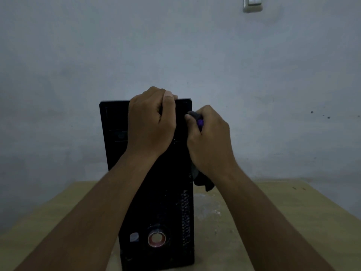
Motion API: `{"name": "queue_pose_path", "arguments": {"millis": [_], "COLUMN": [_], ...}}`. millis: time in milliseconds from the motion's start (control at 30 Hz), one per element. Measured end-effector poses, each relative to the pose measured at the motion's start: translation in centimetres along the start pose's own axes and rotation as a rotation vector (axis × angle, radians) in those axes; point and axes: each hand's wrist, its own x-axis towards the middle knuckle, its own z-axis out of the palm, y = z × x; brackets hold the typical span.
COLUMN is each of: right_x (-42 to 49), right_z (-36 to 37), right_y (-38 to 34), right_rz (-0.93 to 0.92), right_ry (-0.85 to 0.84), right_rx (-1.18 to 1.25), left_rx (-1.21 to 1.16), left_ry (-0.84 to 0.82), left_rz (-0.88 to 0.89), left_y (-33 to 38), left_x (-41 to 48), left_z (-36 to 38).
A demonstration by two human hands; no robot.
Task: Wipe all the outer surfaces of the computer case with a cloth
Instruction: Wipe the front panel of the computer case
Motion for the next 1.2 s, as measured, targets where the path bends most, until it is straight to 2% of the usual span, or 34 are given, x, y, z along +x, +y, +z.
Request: {"name": "queue_pose_path", "arguments": {"millis": [167,300,367,467,533,600,633,767,900,967,1067,1200], "right_x": [0.0,-4.0,-6.4,-6.6,-5.0,-3.1,-2.3,-2.9,-5.8,-6.1,-5.2,-4.7], "right_z": [-1.8,-0.1,0.8,0.2,-0.4,-0.6,-0.4,1.3,2.6,2.3,2.0,3.6], "right_y": [1.3,2.9,4.0,4.2,3.7,2.8,2.3,1.5,3.7,4.2,3.1,1.4], "right_rz": [0.131,0.057,0.074,0.169,0.295,0.421,0.425,0.120,-0.107,-0.119,0.029,-0.153], "right_ry": [-0.179,-0.069,-0.071,-0.138,-0.165,-0.104,-0.041,0.173,0.220,0.196,0.160,0.333], "right_rx": [-0.051,0.108,0.152,0.126,0.104,0.178,0.196,0.053,-0.175,-0.223,-0.019,-0.086], "left_rx": [-0.012,-0.014,-0.024,-0.029,-0.025,-0.023,-0.023,-0.026,-0.040,-0.043,-0.036,-0.049], "left_ry": [0.012,-0.001,-0.005,-0.002,0.006,0.006,0.003,-0.009,-0.006,0.005,0.003,-0.053], "left_rz": [0.004,0.012,0.008,0.000,-0.002,-0.003,-0.001,0.002,0.011,0.017,0.021,0.035], "left_y": [0.1,0.0,0.0,0.2,0.2,0.2,0.2,0.2,0.0,0.0,-0.1,-0.5], "left_x": [-0.1,-0.2,-0.2,-0.2,-0.2,-0.3,-0.3,-0.3,-0.4,-0.4,-0.3,-0.5], "left_z": [0.2,-0.1,0.0,0.0,0.1,0.1,0.1,0.0,0.0,0.1,0.2,-0.5]}}
